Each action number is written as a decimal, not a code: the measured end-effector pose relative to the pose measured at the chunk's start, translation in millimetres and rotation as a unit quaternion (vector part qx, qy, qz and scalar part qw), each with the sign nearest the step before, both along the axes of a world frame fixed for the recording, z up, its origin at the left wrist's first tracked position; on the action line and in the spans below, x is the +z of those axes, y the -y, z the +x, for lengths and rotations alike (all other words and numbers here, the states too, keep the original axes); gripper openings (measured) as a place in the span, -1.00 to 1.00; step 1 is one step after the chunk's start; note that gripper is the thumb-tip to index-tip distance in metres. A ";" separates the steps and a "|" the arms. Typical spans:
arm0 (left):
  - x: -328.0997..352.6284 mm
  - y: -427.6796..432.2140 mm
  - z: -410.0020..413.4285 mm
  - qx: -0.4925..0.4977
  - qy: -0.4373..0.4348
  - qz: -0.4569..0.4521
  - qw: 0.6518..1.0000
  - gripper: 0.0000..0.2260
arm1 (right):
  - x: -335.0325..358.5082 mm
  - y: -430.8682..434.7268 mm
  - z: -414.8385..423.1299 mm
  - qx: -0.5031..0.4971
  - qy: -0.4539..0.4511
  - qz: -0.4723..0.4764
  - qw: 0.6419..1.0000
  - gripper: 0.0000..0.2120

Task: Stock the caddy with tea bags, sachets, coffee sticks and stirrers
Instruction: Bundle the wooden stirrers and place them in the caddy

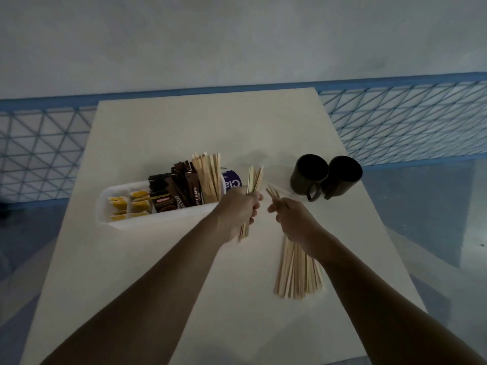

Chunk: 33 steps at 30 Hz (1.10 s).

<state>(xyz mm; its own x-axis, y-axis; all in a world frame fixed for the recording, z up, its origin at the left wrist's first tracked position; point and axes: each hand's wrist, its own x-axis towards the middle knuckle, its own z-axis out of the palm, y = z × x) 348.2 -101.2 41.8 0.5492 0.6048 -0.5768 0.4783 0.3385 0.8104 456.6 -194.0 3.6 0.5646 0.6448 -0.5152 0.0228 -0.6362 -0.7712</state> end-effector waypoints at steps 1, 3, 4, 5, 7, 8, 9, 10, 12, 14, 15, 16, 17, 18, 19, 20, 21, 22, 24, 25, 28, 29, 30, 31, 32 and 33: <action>5.3 -7.1 -2.3 0.019 0.017 0.002 1.000 -0.83 | 3.5 -7.2 -2.5 0.002 0.002 0.010 1.000 -0.73; 15.7 -22.2 -9.3 0.054 0.047 0.012 0.997 -0.82 | 12.5 -23.5 -9.3 0.015 0.016 0.023 0.999 -0.74; 19.7 -28.5 -11.9 0.069 0.060 0.017 0.996 -0.82 | 17.1 -30.8 -12.8 0.011 0.015 0.032 0.999 -0.74; 23.8 -35.0 -15.3 0.083 0.071 0.023 0.994 -0.81 | 21.7 -38.7 -16.9 0.005 0.008 0.044 0.999 -0.74; 28.9 -50.2 -22.0 0.116 0.090 0.033 0.989 -0.80 | 30.7 -55.7 -25.7 0.006 0.006 0.064 0.998 -0.74; 29.5 -56.0 -23.9 0.131 0.097 0.039 0.986 -0.80 | 35.2 -61.7 -29.0 0.008 0.007 0.075 0.997 -0.75; 30.1 -62.7 -26.5 0.147 0.103 0.047 0.983 -0.80 | 39.9 -69.6 -32.0 0.012 0.008 0.087 0.996 -0.75; 28.9 -67.6 -27.9 0.160 0.108 0.058 0.979 -0.81 | 43.6 -75.6 -34.4 0.013 0.009 0.102 0.995 -0.76; 26.4 -75.6 -30.5 0.177 0.099 0.090 0.975 -0.80 | 48.8 -89.5 -39.0 0.002 0.007 0.133 0.991 -0.77; 24.4 -81.1 -32.6 0.184 0.078 0.129 0.971 -0.79 | 50.2 -105.1 -44.2 -0.030 -0.001 0.164 0.986 -0.76; 22.8 -81.8 -33.0 0.188 0.073 0.142 0.969 -0.78 | 49.4 -111.1 -46.0 -0.049 -0.006 0.185 0.982 -0.75; 20.9 -83.5 -33.3 0.193 0.070 0.151 0.967 -0.77 | 48.5 -117.8 -47.3 -0.065 -0.009 0.204 0.977 -0.75; 19.1 -83.6 -33.6 0.196 0.069 0.156 0.966 -0.77 | 47.5 -122.4 -48.2 -0.077 -0.008 0.219 0.973 -0.76; 16.9 -84.4 -33.6 0.200 0.071 0.159 0.964 -0.78 | 45.7 -127.2 -49.1 -0.083 -0.006 0.230 0.970 -0.76; 14.1 -85.8 -33.4 0.201 0.074 0.161 0.963 -0.79 | 43.3 -131.8 -49.6 -0.087 -0.008 0.240 0.967 -0.76; 11.8 -85.2 -33.2 0.199 0.074 0.166 0.963 -0.80 | 41.4 -133.6 -50.6 -0.091 -0.013 0.249 0.964 -0.76; 8.9 -86.3 -33.1 0.198 0.070 0.171 0.963 -0.80 | 38.6 -137.3 -51.1 -0.093 -0.020 0.255 0.962 -0.77; 6.7 -86.6 -33.0 0.197 0.063 0.178 0.962 -0.80 | 35.7 -140.5 -51.6 -0.094 -0.024 0.259 0.961 -0.76; -0.5 -88.6 -32.6 0.201 0.050 0.189 0.960 -0.80 | 29.3 -145.7 -52.4 -0.096 -0.036 0.258 0.961 -0.75; -3.6 -88.6 -32.5 0.200 0.045 0.194 0.959 -0.80 | 26.3 -146.3 -53.1 -0.094 -0.040 0.255 0.961 -0.74; -10.9 -88.8 -31.9 0.200 0.028 0.189 0.961 -0.79 | 17.4 -147.9 -57.0 -0.085 -0.054 0.242 0.965 -0.71; -13.1 -89.1 -31.9 0.200 0.018 0.191 0.961 -0.80 | 15.1 -147.5 -58.2 -0.084 -0.062 0.235 0.966 -0.71; -16.1 -90.1 -31.9 0.200 0.008 0.197 0.960 -0.82 | 11.4 -147.0 -59.1 -0.083 -0.074 0.227 0.968 -0.71; -18.1 -90.6 -32.0 0.200 0.000 0.205 0.958 -0.84 | 6.4 -145.8 -59.3 -0.079 -0.083 0.222 0.968 -0.72; -18.5 -91.0 -32.0 0.198 -0.003 0.215 0.956 -0.85 | 4.8 -143.4 -59.9 -0.074 -0.094 0.222 0.968 -0.73; -18.8 -91.9 -32.0 0.195 -0.005 0.224 0.955 -0.85 | 3.1 -141.7 -60.7 -0.065 -0.105 0.218 0.968 -0.73</action>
